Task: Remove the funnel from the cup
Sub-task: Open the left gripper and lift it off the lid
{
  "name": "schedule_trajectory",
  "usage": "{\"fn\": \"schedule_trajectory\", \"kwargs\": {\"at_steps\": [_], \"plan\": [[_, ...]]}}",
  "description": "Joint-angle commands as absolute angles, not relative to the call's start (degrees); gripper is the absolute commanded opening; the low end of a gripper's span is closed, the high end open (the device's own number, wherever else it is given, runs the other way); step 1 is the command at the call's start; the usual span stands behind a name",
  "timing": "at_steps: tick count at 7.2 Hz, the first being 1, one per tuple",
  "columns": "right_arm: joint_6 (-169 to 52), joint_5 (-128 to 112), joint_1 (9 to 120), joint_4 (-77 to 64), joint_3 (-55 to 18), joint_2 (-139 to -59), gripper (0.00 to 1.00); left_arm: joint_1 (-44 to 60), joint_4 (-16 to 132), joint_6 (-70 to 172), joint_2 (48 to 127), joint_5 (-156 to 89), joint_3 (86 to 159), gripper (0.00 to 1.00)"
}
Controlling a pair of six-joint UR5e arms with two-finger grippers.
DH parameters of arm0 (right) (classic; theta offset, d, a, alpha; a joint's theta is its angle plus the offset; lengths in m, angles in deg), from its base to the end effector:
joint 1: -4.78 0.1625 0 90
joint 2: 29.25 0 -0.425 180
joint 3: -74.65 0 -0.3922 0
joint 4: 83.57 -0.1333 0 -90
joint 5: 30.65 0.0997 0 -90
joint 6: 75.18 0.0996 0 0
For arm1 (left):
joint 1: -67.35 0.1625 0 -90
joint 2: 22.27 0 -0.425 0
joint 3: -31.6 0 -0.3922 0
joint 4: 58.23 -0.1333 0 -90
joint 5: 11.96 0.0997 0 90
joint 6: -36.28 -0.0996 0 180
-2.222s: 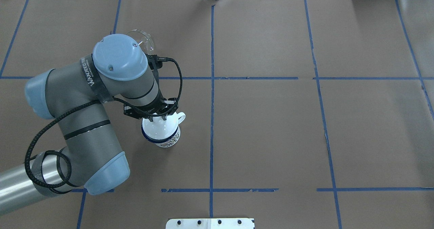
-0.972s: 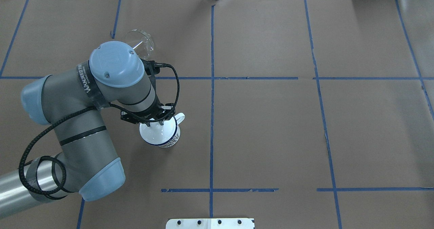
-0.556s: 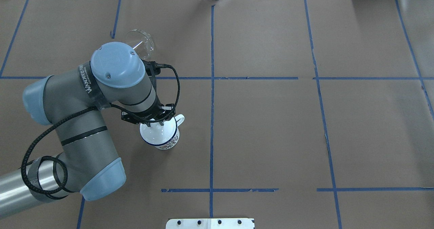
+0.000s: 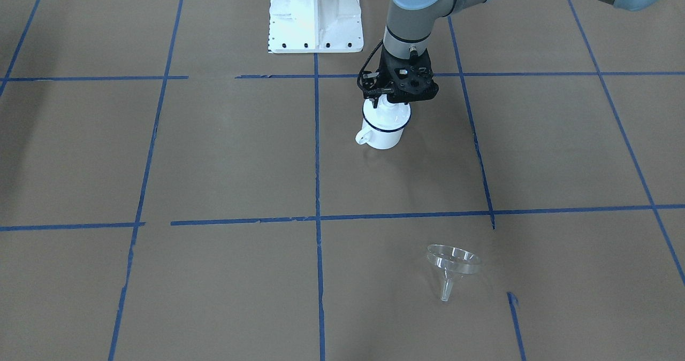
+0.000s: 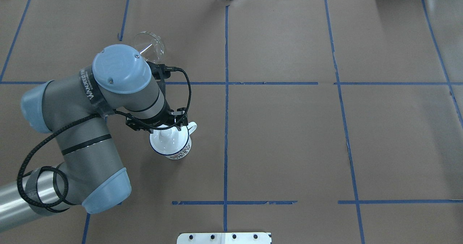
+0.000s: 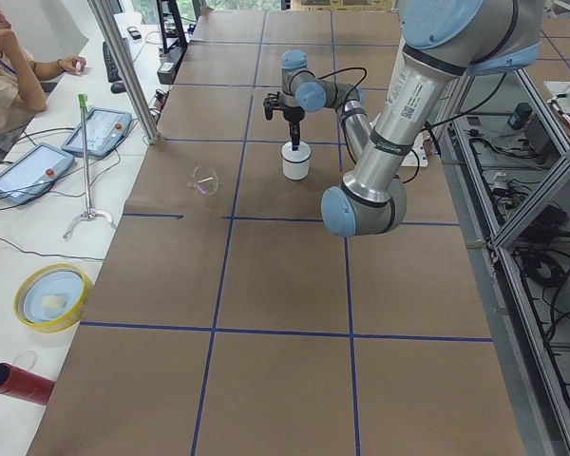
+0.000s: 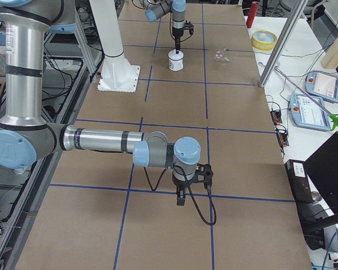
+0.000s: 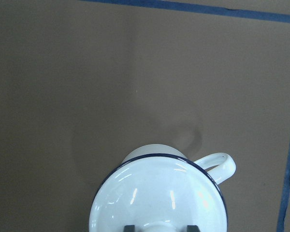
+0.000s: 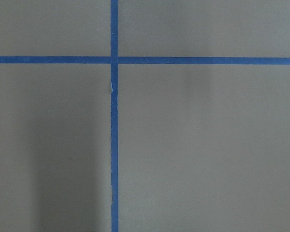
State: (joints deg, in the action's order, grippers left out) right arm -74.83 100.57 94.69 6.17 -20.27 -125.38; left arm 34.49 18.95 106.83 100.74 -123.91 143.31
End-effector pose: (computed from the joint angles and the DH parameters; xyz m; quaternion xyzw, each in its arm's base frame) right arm 0.0670 -0.4453 0.6699 -0.0091 -0.3520 0.0050 0.9360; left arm 0.4468 -0.4030 0.2009 -0.0049 0.3934 -0.0394 0.9185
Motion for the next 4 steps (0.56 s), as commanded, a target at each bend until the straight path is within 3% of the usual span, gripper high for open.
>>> {"fn": "schedule_trajectory", "kwargs": {"at_steps": [1, 4], "plan": [[-74.83, 100.57, 94.69, 6.17, -20.27, -125.41, 1.00, 27.67, 18.94, 92.98, 97.37, -124.63, 149.08, 1.00], [-74.83, 100.57, 94.69, 6.17, -20.27, -125.32, 1.00, 9.50, 19.03, 70.47, 85.88, -133.45, 152.37, 1.00]]}}
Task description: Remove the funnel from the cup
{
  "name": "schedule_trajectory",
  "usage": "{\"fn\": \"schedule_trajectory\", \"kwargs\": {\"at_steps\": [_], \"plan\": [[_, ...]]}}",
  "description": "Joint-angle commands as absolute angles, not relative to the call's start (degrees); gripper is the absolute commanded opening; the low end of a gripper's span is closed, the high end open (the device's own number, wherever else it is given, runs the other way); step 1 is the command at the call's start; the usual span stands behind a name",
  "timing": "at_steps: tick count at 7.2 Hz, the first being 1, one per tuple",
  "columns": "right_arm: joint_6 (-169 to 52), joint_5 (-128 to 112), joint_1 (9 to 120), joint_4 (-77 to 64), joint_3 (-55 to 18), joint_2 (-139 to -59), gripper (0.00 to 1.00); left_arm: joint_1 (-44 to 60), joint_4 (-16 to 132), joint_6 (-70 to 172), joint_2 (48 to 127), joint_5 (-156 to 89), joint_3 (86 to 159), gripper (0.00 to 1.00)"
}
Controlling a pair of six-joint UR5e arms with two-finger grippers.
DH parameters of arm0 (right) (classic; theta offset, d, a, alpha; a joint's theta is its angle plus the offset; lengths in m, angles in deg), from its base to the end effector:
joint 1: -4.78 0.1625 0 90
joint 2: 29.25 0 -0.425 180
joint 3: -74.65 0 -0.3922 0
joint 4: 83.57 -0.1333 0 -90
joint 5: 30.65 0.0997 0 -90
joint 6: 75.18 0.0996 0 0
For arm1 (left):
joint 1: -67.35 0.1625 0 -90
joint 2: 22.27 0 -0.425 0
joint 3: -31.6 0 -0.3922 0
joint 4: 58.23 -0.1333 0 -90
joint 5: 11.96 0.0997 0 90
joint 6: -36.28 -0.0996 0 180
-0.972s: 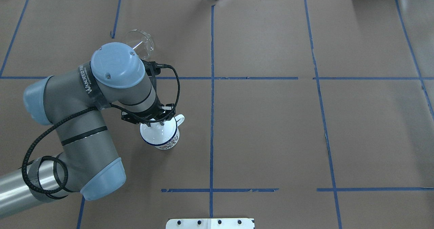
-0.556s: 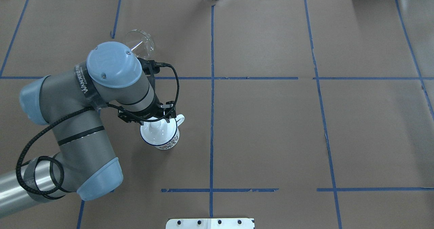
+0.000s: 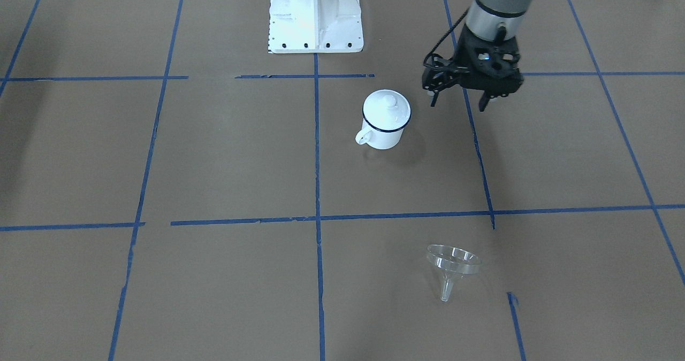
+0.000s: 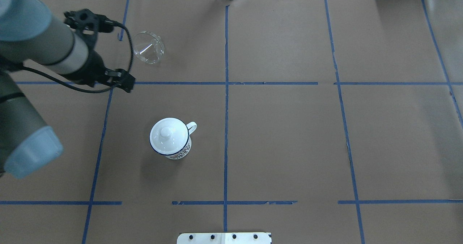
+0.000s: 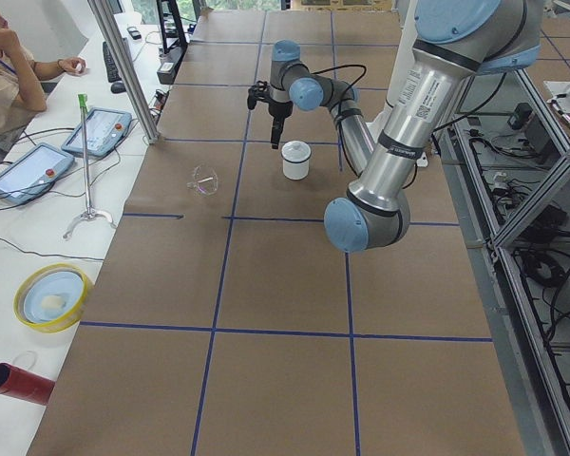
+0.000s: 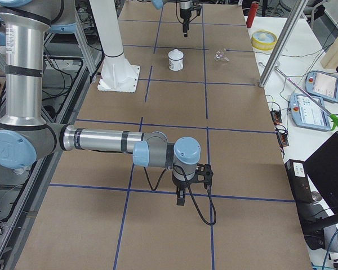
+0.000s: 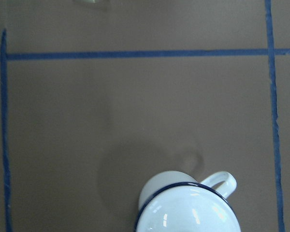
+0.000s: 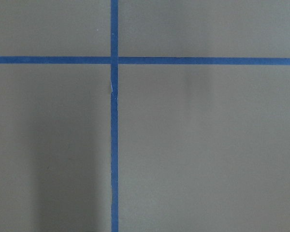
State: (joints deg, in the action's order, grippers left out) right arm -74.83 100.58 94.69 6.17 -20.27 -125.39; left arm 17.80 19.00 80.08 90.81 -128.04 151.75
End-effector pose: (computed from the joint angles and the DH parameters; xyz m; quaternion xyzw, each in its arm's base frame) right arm 0.0670 -0.4452 0.6700 -0.0092 -0.3520 0.0051 0.9359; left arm 0.2792 -0.4654 0.2427 0.1078 0.3830 0.0513 0.9160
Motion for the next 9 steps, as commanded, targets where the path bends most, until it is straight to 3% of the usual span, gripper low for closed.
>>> {"fn": "schedule_trajectory", "kwargs": {"at_steps": [1, 3, 5, 9], "plan": [[-74.83, 100.57, 94.69, 6.17, -20.27, -125.40, 1.00, 2.03, 19.03, 60.81, 80.79, -137.69, 151.41, 1.00], [-74.83, 100.57, 94.69, 6.17, -20.27, -125.41, 1.00, -10.98, 19.12, 36.94, 71.56, -140.53, 144.42, 1.00], [-74.83, 100.57, 94.69, 6.17, -20.27, -125.32, 1.00, -23.92, 20.16, 12.48, 67.06, -147.82, 129.66, 1.00], [-74.83, 100.57, 94.69, 6.17, -20.27, -125.32, 1.00, -26.96, 20.26, 12.11, 64.91, -141.26, 129.78, 1.00]]}}
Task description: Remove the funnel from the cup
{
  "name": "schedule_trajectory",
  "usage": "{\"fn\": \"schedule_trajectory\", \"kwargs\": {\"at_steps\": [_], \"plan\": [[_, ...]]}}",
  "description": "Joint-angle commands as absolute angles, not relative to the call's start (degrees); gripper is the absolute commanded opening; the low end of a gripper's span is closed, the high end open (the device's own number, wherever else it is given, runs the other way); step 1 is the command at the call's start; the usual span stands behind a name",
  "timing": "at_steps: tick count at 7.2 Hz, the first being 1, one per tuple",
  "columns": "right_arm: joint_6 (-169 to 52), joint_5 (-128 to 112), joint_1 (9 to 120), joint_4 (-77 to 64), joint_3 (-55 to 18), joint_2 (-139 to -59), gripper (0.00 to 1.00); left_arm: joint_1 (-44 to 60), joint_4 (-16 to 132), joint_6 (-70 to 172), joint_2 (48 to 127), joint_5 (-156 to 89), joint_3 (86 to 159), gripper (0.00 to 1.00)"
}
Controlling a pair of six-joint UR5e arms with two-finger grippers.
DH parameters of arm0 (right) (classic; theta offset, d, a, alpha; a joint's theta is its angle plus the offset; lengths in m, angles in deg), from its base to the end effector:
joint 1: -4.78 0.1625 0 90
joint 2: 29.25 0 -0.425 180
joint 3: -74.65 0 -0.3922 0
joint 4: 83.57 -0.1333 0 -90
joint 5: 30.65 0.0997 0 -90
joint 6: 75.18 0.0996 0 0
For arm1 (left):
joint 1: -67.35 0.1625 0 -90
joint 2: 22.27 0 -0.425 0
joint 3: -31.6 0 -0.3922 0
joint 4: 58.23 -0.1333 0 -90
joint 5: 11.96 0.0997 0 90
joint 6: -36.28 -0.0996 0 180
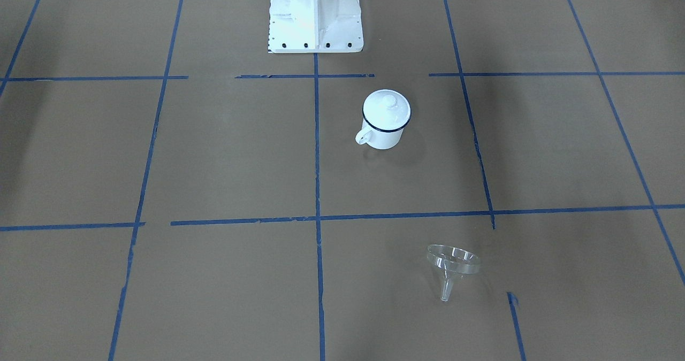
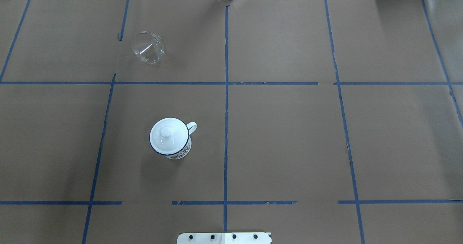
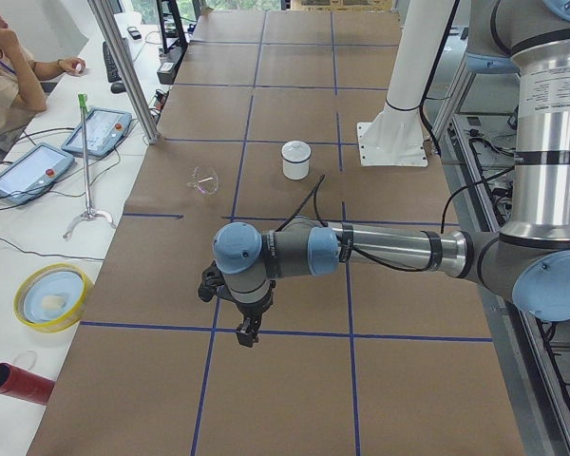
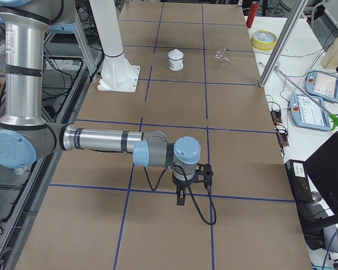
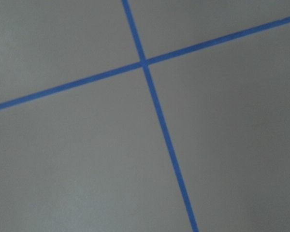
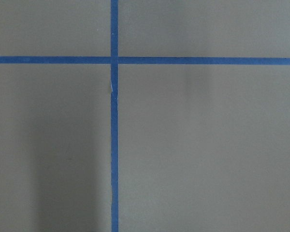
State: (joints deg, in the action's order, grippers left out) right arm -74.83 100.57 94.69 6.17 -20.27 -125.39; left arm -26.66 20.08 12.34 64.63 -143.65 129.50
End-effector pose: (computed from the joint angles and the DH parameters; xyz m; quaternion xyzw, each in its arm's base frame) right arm 0.0670 -0.4452 0.6700 -0.0092 -0.3520 0.0051 0.9360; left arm -0.0989 -0.4521 0.6399 0.0313 0.3582 0.1404 0.9225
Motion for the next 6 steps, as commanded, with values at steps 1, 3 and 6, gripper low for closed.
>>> {"fn": "schedule_trajectory", "kwargs": {"at_steps": [1, 3, 6], "plan": [[-74.83, 100.57, 94.69, 6.17, -20.27, -125.40, 1.00, -26.96, 20.17, 12.37, 65.09, -141.59, 129.52, 1.00], [-74.83, 100.57, 94.69, 6.17, -20.18, -125.41, 1.00, -26.87, 21.83, 25.57, 64.30, -144.66, 129.60, 1.00], [-74.83, 100.57, 94.69, 6.17, -20.27, -125.41, 1.00, -26.87, 24.74, 25.65, 64.92, -144.76, 129.95, 1.00]]}}
